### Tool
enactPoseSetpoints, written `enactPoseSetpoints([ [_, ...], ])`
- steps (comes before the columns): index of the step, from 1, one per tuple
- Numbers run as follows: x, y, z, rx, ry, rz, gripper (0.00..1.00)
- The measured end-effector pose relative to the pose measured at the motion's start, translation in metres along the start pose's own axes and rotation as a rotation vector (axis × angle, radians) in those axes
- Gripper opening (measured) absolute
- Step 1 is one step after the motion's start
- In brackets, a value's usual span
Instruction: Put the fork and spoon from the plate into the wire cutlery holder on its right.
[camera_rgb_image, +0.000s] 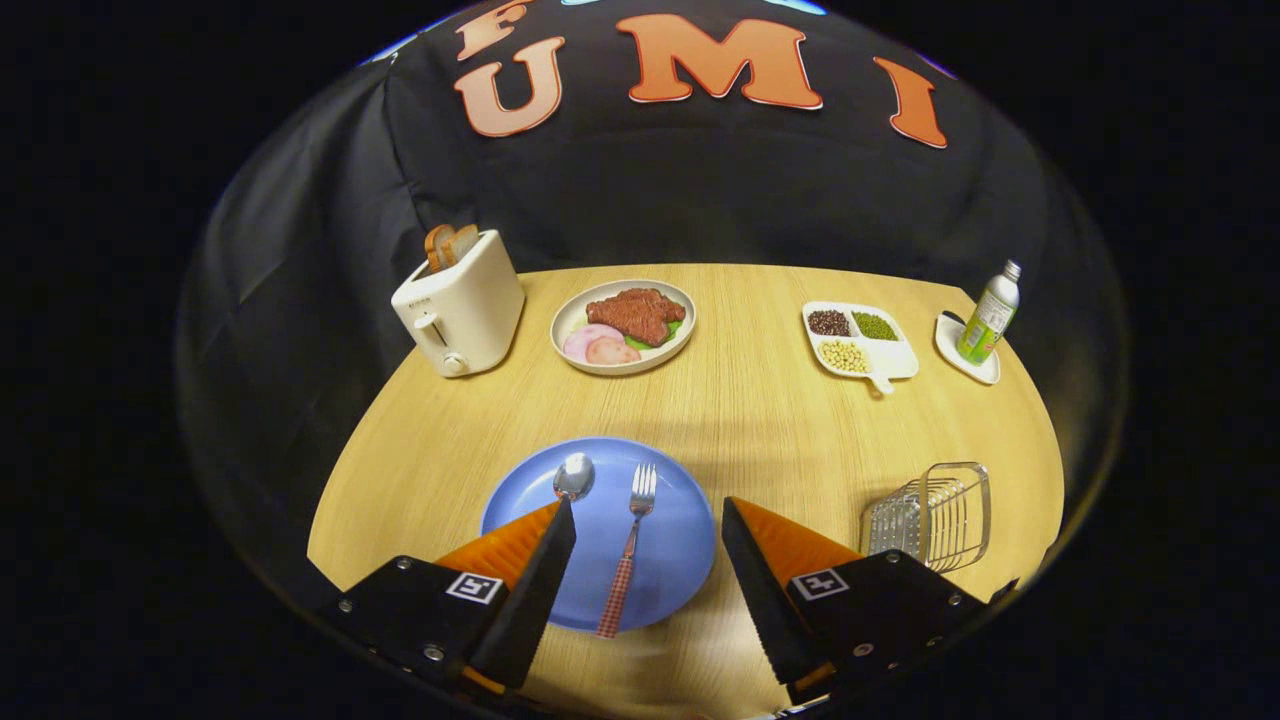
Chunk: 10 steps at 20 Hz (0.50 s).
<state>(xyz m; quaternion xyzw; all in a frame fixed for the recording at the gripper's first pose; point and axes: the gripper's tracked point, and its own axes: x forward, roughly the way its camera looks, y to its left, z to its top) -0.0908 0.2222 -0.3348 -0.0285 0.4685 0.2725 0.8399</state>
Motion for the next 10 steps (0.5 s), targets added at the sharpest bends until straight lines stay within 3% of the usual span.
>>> enactPoseSetpoints([
  [3,0.013,0.013,-0.024,-0.022,0.080,0.007,0.87],
  [10,0.039,0.014,-0.066,-0.015,0.254,-0.026,0.65],
])
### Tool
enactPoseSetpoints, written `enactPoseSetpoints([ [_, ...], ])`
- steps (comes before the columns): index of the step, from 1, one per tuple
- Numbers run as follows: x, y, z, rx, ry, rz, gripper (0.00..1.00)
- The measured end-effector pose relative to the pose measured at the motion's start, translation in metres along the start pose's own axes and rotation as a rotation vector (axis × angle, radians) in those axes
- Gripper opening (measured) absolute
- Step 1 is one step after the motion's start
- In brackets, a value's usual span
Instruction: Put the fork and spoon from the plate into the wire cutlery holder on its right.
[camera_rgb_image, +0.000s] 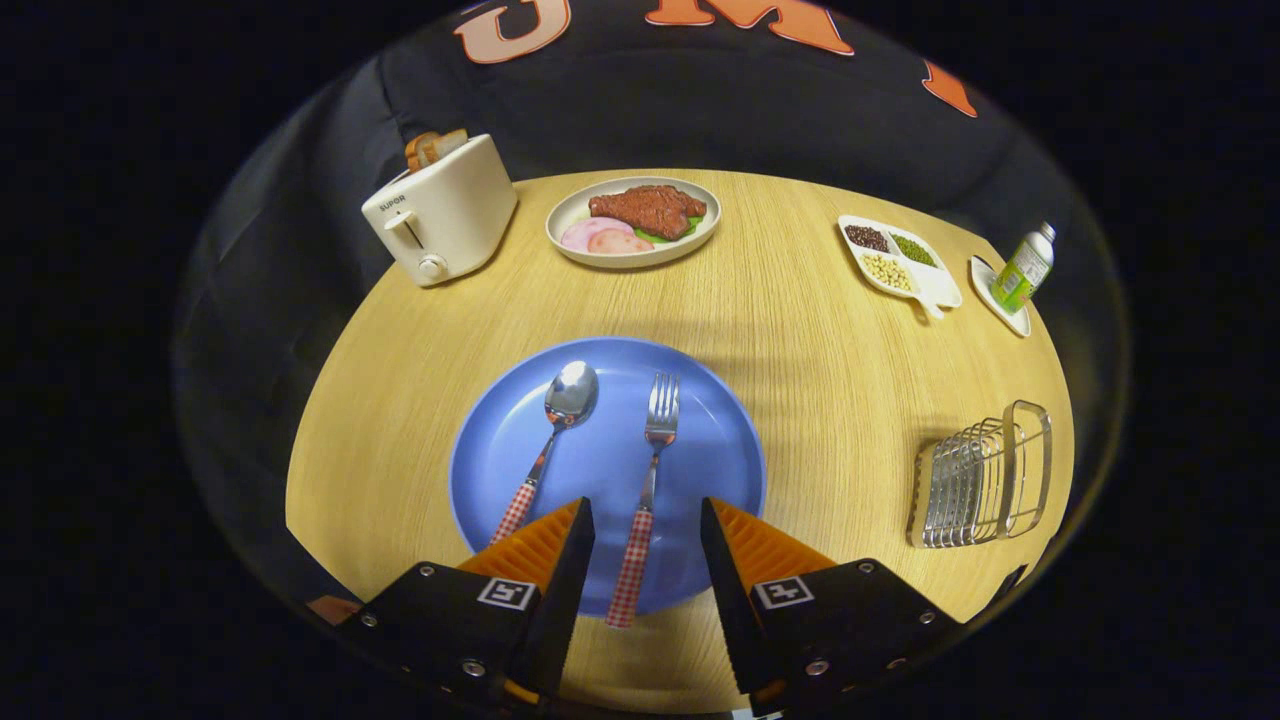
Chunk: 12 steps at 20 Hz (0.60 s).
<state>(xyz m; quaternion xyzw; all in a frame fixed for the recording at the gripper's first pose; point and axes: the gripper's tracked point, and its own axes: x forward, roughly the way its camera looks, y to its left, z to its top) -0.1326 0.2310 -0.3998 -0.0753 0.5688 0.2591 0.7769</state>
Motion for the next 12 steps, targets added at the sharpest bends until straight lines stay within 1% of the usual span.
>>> enactPoseSetpoints([
  [1,0.002,0.000,-0.003,-0.001,0.017,-0.004,0.62],
  [4,0.005,0.004,-0.008,0.008,0.055,0.009,0.49],
  [6,0.010,0.003,-0.014,0.002,0.087,0.000,0.42],
  [7,0.011,0.002,-0.019,-0.003,0.109,-0.006,0.40],
  [10,0.015,0.002,-0.024,-0.003,0.145,-0.010,0.29],
  [12,0.017,0.004,-0.025,0.003,0.156,-0.008,0.23],
])
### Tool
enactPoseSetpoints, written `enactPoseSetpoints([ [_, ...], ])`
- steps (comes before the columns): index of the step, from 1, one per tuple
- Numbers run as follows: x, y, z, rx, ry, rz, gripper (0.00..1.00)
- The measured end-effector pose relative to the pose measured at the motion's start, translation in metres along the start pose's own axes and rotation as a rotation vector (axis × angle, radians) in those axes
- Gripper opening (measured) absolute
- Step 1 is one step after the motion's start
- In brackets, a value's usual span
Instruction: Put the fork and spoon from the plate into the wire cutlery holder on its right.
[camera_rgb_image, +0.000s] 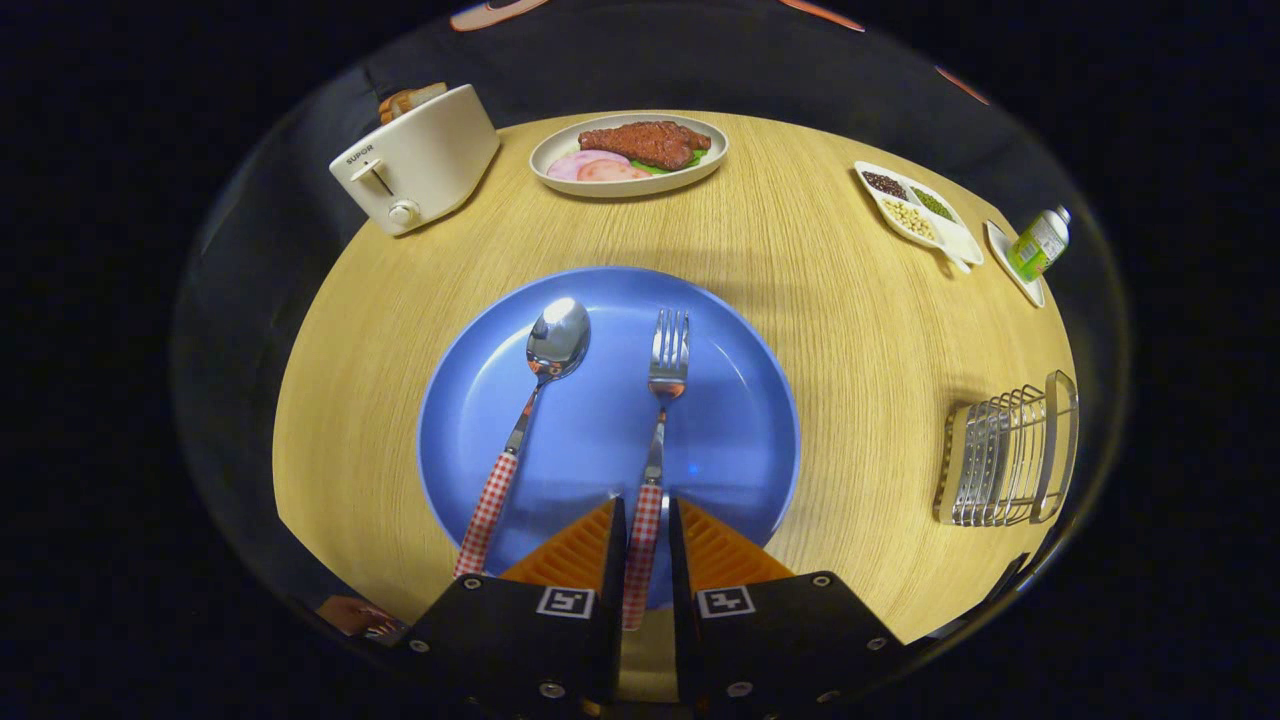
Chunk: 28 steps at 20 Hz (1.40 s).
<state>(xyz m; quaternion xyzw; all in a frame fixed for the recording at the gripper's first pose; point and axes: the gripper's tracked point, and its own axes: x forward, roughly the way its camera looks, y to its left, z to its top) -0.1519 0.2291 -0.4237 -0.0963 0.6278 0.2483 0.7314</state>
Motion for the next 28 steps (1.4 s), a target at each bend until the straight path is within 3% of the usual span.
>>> enactPoseSetpoints([
  [6,0.000,-0.002,-0.001,-0.010,0.007,0.005,0.09],
  [12,-0.034,-0.019,0.002,-0.001,-0.035,0.018,0.08],
  [20,-0.105,-0.109,0.008,0.076,-0.105,-0.062,0.08],
  [28,-0.145,-0.212,-0.019,0.121,-0.010,-0.170,0.08],
])
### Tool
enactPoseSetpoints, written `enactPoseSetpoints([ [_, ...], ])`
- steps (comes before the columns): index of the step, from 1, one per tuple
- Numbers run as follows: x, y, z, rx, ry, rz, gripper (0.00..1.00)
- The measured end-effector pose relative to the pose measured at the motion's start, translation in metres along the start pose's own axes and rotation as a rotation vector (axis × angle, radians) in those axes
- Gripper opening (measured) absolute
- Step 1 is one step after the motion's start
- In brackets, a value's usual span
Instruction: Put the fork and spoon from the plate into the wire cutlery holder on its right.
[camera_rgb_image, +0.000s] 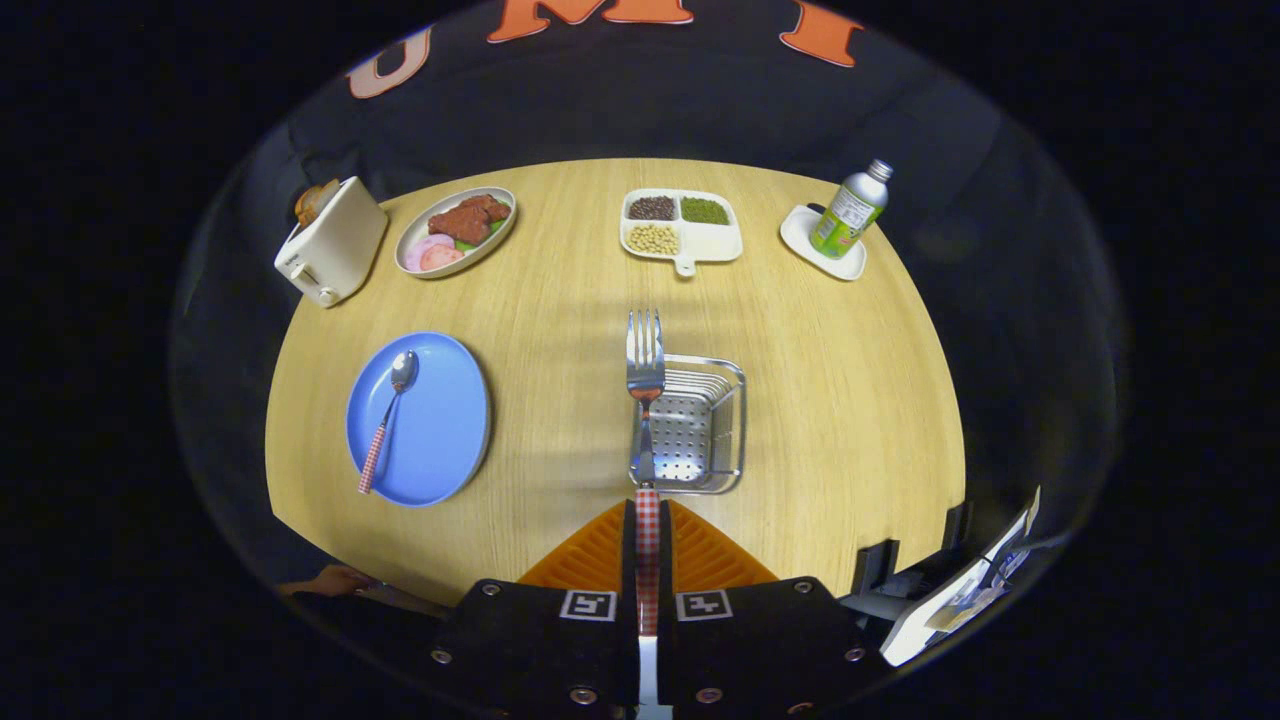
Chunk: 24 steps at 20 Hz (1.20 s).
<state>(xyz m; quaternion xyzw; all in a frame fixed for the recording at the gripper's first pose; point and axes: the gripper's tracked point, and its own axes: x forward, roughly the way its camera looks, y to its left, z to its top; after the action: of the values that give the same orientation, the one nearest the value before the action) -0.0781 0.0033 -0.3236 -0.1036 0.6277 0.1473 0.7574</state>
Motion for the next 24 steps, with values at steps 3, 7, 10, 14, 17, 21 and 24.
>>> enactPoseSetpoints([
  [3,-0.001,-0.017,-0.008,-0.002,0.072,0.011,0.07],
  [7,0.000,-0.022,-0.018,-0.025,0.179,0.048,0.07],
  [10,0.001,-0.022,-0.015,-0.028,0.231,0.083,0.08],
  [14,0.005,-0.020,-0.021,-0.024,0.345,0.125,0.08],
  [17,0.009,-0.020,-0.025,-0.036,0.412,0.151,0.08],
  [21,0.014,-0.017,-0.021,-0.041,0.477,0.182,0.09],
  [24,0.018,-0.018,-0.020,-0.025,0.530,0.194,0.09],
])
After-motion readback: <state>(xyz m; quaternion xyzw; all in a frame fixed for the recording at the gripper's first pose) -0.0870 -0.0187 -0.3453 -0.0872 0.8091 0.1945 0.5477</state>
